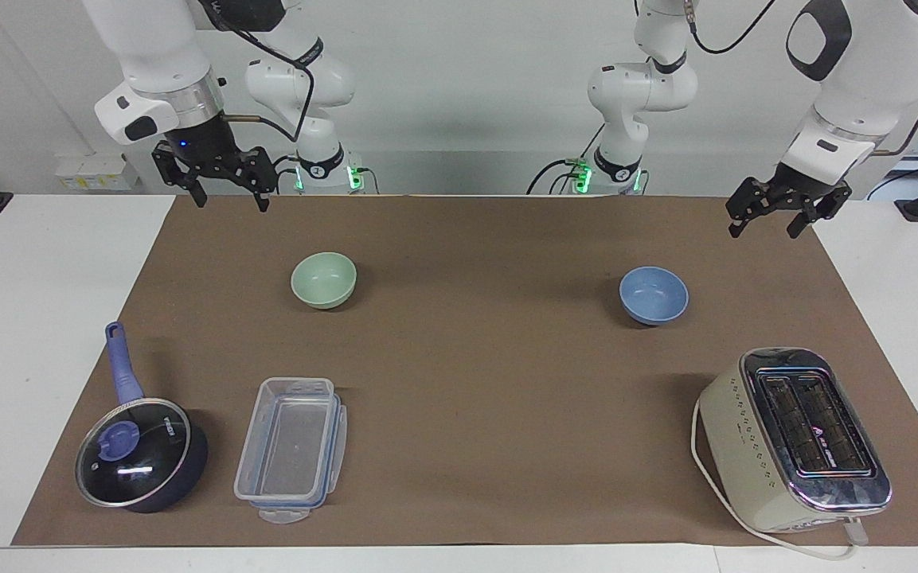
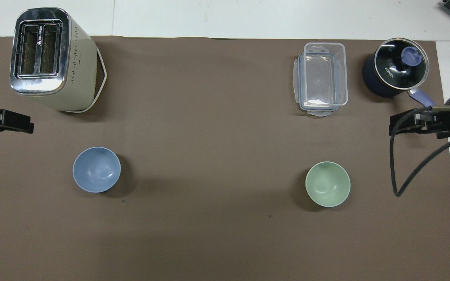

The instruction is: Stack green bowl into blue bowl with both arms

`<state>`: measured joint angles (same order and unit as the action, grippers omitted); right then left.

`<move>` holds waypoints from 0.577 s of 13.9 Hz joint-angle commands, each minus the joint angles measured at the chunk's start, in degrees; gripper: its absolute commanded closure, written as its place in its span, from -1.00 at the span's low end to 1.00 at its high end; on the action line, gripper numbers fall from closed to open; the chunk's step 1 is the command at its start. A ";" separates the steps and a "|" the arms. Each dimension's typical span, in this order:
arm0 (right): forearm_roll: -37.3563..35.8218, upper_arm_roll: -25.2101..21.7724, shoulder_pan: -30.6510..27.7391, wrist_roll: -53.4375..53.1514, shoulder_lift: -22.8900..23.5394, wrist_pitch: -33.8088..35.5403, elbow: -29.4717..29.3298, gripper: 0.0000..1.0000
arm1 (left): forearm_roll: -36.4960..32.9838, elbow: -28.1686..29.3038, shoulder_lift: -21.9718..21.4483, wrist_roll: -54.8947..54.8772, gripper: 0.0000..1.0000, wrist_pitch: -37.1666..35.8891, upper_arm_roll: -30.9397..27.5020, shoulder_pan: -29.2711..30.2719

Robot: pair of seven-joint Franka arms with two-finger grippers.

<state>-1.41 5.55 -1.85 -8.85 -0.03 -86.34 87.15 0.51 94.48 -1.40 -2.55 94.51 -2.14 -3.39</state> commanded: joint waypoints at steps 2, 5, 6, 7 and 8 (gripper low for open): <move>0.18 0.86 -0.53 -1.08 -1.03 -0.93 1.35 -1.00 | -0.77 1.05 -1.32 -0.17 -1.00 -0.82 0.21 0.58; 0.18 0.86 -0.53 -1.17 -1.03 -0.93 1.35 -1.00 | -0.77 1.49 -1.50 -0.17 -1.00 -0.91 0.21 0.58; 0.18 0.86 -0.53 -1.26 -1.03 -0.93 1.35 -1.00 | -0.77 2.01 -1.50 -0.17 -1.00 -0.82 0.21 0.58; 0.18 0.86 -0.53 -1.26 -1.11 -0.93 1.44 -1.00 | -0.77 2.54 -1.50 -0.17 -1.00 -0.64 0.21 0.58; 0.18 0.86 -0.53 -1.35 -1.03 -0.93 1.44 -1.00 | -0.77 2.89 -1.41 -0.17 -1.00 -0.47 0.21 0.58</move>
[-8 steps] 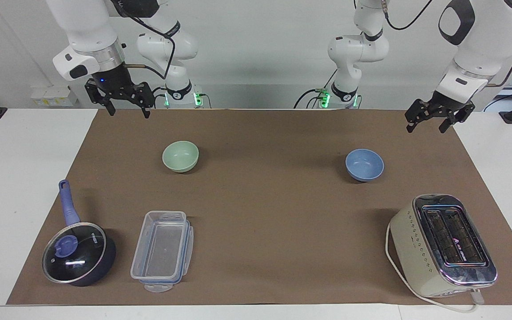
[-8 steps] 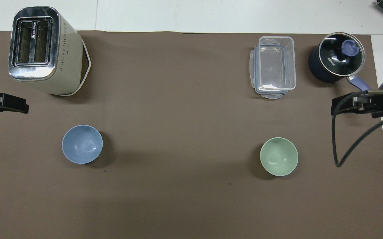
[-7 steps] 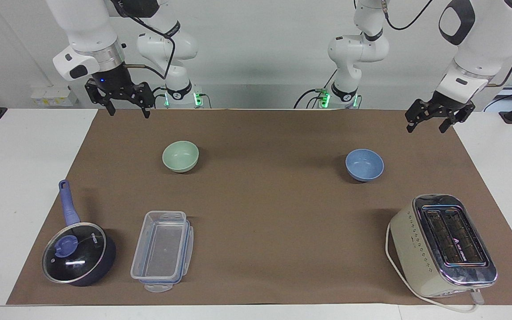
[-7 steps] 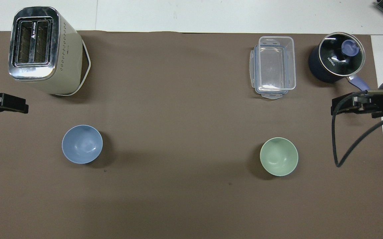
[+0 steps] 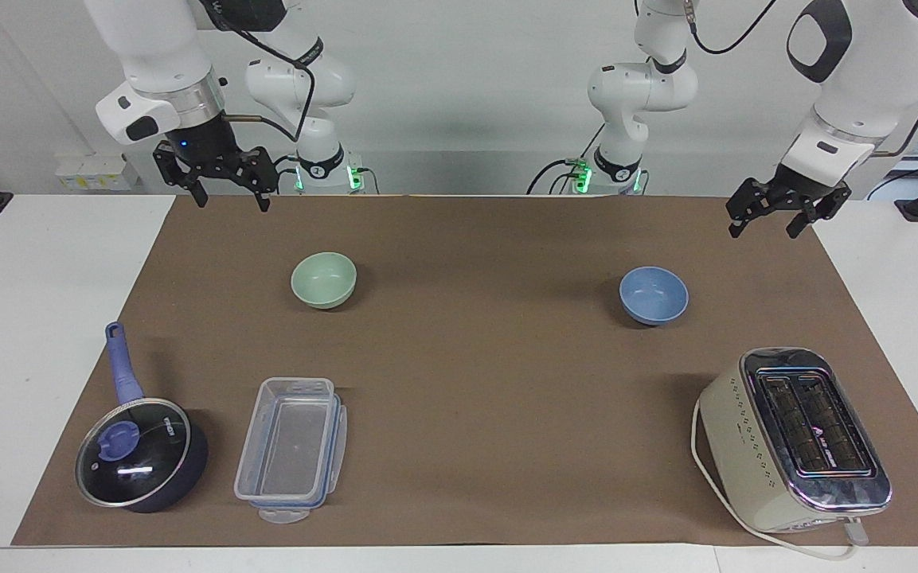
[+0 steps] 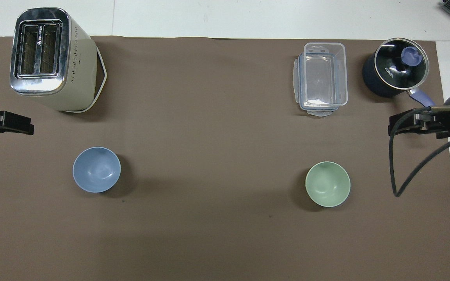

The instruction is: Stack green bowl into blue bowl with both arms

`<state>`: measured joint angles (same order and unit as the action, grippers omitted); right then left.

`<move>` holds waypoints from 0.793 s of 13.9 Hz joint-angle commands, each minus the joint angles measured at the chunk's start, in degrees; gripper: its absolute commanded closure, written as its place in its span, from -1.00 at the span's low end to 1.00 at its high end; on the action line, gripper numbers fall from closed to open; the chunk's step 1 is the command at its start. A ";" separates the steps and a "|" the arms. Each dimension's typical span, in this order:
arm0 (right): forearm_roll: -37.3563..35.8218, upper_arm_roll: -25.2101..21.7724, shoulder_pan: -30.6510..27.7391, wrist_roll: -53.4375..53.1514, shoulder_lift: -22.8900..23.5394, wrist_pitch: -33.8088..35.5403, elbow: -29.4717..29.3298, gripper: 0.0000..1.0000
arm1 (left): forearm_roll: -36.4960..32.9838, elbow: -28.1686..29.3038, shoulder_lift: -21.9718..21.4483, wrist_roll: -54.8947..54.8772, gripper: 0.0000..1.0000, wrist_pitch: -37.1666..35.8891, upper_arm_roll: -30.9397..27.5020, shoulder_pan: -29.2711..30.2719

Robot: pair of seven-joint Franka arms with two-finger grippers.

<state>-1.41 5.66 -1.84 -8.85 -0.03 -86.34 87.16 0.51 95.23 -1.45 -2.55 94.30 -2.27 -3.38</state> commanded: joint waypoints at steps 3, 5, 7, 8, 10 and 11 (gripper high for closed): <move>0.27 0.75 -0.53 -1.26 -1.11 -0.84 1.53 -1.00 | -0.77 4.17 -1.45 -0.17 -1.00 1.06 0.33 0.57; 0.27 0.75 -0.53 -1.26 -1.11 -0.84 1.53 -1.00 | -0.77 6.45 -1.45 -0.17 -1.00 3.07 0.33 0.57; 0.27 0.75 -0.53 -1.26 -1.20 -0.84 1.53 -1.00 | -0.77 9.17 -1.62 -0.17 -1.00 5.71 0.33 0.57; 0.44 0.75 -0.53 -1.26 -1.20 -0.84 1.61 -1.00 | -0.77 10.93 -1.88 -0.17 -1.00 7.11 0.33 0.57; 0.62 0.75 -0.62 -1.26 -1.20 -0.84 1.61 -1.00 | -0.77 14.35 -2.41 -0.09 -1.00 10.45 0.33 0.57; 0.62 0.66 -0.62 -1.26 -1.20 -0.76 1.61 -1.00 | -0.77 16.20 -2.41 0.44 -1.00 12.12 0.33 0.57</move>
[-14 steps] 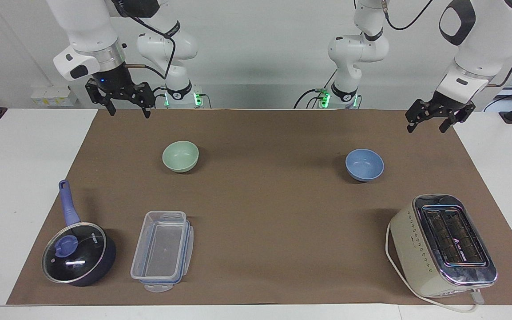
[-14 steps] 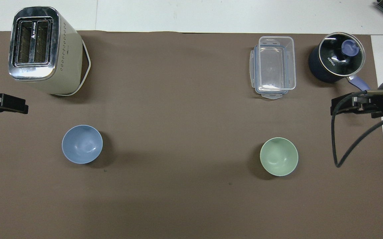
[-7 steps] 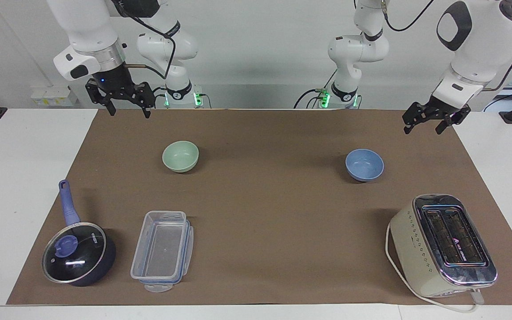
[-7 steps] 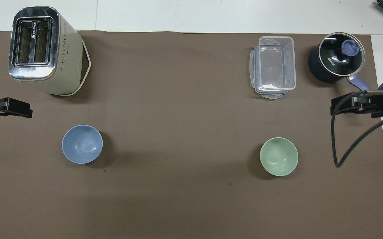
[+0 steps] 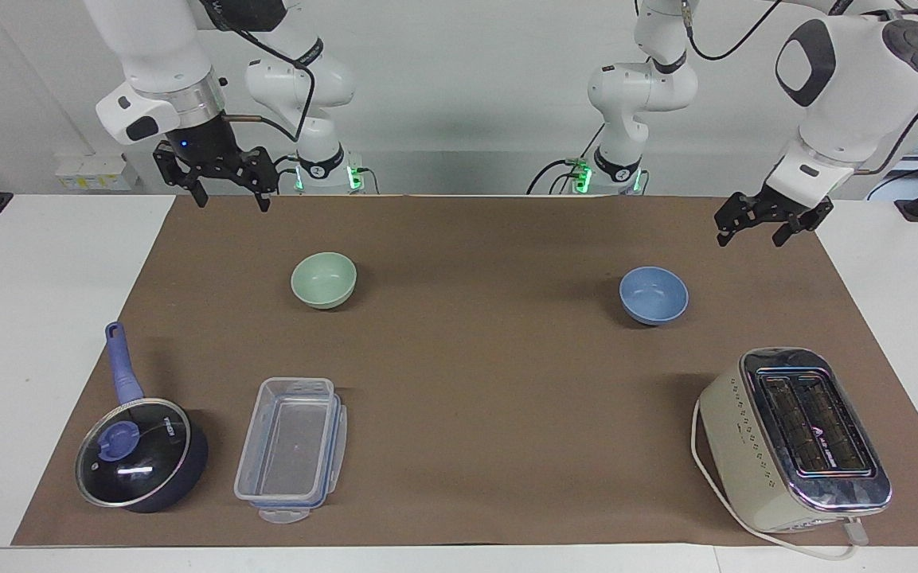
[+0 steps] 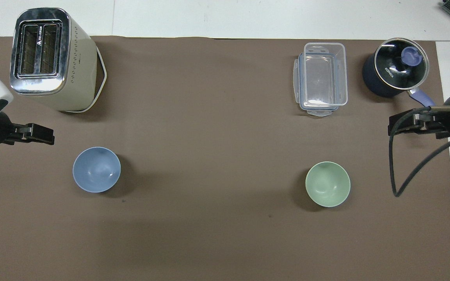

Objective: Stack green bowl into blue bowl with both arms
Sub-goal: 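Reach the left gripper to the blue bowl rim and grasp it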

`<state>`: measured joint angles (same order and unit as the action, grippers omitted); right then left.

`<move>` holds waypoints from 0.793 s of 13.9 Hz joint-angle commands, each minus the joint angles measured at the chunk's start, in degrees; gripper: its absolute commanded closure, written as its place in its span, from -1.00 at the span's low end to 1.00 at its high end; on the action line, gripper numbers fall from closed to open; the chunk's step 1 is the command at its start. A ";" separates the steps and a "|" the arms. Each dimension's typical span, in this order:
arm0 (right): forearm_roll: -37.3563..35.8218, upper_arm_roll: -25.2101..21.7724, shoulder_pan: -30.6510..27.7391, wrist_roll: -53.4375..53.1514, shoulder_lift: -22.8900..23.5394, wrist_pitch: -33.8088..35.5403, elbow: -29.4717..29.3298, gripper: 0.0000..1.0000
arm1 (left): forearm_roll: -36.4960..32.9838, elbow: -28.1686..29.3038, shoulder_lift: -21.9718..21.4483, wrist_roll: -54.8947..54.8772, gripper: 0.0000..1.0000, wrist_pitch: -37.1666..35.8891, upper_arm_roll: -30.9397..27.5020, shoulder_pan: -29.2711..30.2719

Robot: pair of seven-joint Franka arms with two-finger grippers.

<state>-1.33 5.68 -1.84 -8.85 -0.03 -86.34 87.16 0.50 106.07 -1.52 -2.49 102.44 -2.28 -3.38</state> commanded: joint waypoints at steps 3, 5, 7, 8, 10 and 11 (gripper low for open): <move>0.54 0.65 -0.62 -1.26 -1.20 -0.76 1.70 -1.00 | -0.77 10.98 -2.26 2.49 -1.00 10.66 0.35 0.48; 0.54 0.65 -0.62 -1.26 -1.29 -0.76 1.70 -1.00 | -0.59 13.27 -1.91 2.84 -1.00 13.30 0.35 0.40; 0.54 0.65 -0.62 -1.26 -1.29 -0.76 1.70 -1.00 | -0.50 16.43 -1.47 3.54 -1.00 17.42 0.52 0.31; 0.54 0.65 -0.62 -1.26 -1.29 -0.76 1.70 -1.00 | -0.42 18.71 -1.21 3.63 -1.00 20.57 0.52 0.31; 0.54 0.65 -0.62 -1.17 -1.29 -0.67 1.70 -1.00 | -0.42 22.58 -1.03 3.89 -1.00 26.20 0.52 0.31; 0.54 0.65 -0.62 -1.17 -1.29 -0.67 1.70 -1.00 | -0.07 23.90 -0.94 4.24 -1.00 28.23 0.52 0.31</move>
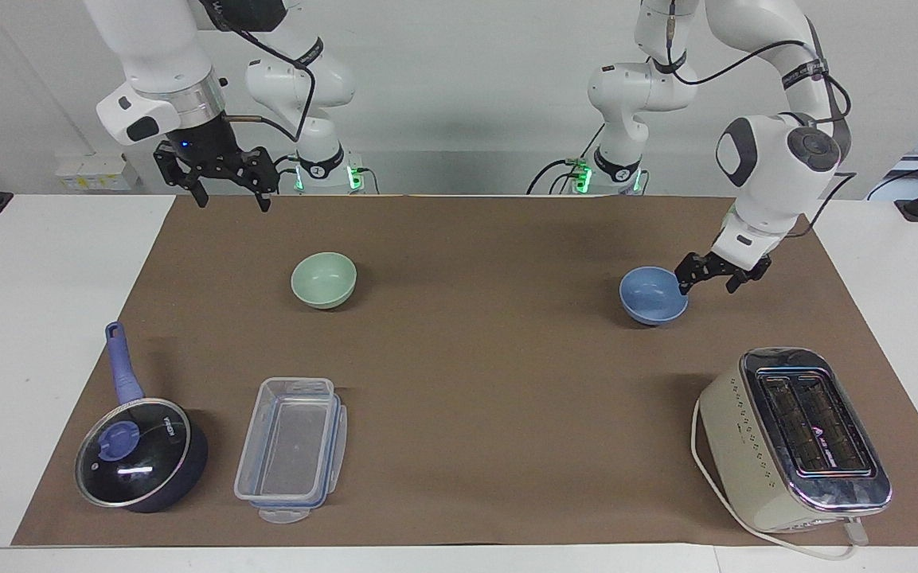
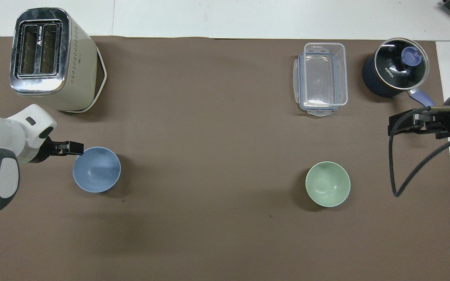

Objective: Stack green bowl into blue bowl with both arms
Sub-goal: 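Reach the left gripper to the blue bowl rim and grasp it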

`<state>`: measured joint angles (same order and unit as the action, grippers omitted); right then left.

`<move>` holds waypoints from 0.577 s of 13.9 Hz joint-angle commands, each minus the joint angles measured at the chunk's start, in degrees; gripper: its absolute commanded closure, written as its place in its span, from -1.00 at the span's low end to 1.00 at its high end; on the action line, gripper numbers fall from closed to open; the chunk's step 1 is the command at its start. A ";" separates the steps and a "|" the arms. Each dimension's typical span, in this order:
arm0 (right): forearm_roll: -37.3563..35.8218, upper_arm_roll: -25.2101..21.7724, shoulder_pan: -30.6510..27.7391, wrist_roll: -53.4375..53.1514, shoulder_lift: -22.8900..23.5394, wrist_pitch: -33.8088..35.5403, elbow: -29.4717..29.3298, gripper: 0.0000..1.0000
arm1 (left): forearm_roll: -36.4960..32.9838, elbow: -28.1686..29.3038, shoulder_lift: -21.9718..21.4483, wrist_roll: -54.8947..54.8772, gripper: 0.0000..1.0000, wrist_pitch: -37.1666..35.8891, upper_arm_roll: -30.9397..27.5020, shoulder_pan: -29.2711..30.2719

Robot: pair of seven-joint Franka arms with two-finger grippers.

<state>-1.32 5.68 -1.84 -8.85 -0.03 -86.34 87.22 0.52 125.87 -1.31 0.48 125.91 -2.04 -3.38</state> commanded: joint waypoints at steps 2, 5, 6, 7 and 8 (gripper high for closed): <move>0.53 0.65 -0.62 -1.08 -1.38 -0.67 1.90 -1.00 | 1.15 6.22 -0.54 1.28 -1.00 8.10 0.28 0.22; 0.62 0.65 -0.70 -0.99 -1.46 -0.67 1.99 -1.00 | 1.86 9.30 0.16 1.28 -1.00 12.85 0.28 0.22; 0.53 0.65 -0.70 -0.99 -1.46 -0.67 1.99 -1.00 | 2.29 9.48 0.60 1.36 -1.00 13.30 0.28 0.22; 0.62 0.65 -0.70 -0.99 -1.46 -0.67 1.99 -1.00 | 2.82 9.57 0.61 1.36 -0.49 13.22 0.28 0.31; 0.53 0.65 -0.70 -0.99 -1.46 -0.67 1.99 -1.00 | 2.82 9.57 0.52 1.36 0.17 12.87 0.28 0.39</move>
<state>-1.32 5.68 -1.85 -8.85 -0.04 -86.34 87.41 2.25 134.31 -0.34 1.43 137.44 -1.99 -3.38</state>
